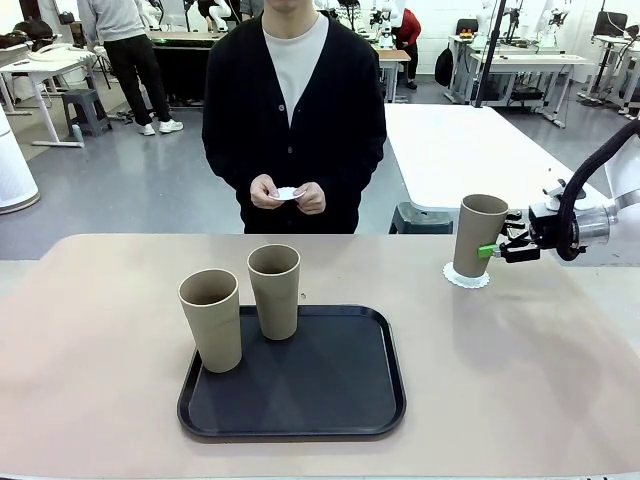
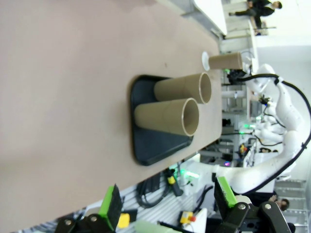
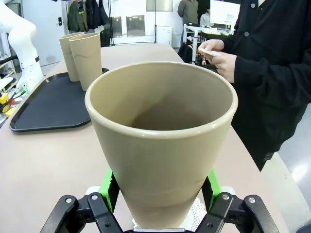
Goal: Place coasters on the table and set cups on them.
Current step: Pick up one Reusable plastic cup and place it on a coaster set by the human.
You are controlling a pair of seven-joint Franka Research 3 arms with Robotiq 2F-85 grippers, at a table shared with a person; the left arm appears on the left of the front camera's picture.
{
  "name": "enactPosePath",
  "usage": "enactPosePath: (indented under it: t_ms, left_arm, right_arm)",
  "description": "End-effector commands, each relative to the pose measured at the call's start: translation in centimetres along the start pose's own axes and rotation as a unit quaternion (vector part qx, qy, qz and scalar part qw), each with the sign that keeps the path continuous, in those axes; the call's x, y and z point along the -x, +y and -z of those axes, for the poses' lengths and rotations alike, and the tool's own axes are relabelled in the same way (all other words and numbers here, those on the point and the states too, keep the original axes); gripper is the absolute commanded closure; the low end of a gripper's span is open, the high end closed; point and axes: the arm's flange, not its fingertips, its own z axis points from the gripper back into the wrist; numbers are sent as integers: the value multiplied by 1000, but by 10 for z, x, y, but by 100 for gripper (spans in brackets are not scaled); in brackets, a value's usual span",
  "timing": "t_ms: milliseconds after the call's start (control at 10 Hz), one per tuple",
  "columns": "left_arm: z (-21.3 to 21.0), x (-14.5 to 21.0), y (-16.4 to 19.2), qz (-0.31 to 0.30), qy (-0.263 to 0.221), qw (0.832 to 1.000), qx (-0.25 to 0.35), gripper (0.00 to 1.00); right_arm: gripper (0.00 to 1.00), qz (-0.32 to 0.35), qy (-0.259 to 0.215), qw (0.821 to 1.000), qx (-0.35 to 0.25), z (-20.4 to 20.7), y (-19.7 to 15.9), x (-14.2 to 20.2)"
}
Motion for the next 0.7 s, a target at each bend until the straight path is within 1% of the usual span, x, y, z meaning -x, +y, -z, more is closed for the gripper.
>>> enactPosePath:
  t_ms: [0,600]
  left_arm:
    - [0,0,0,-1,-3,1000,4,0]
    - [0,0,0,-1,-3,1000,4,0]
  right_arm:
    - [17,11,4,1000,-6,0,-13,0]
    - [17,29,-5,1000,-7,-3,-22,12]
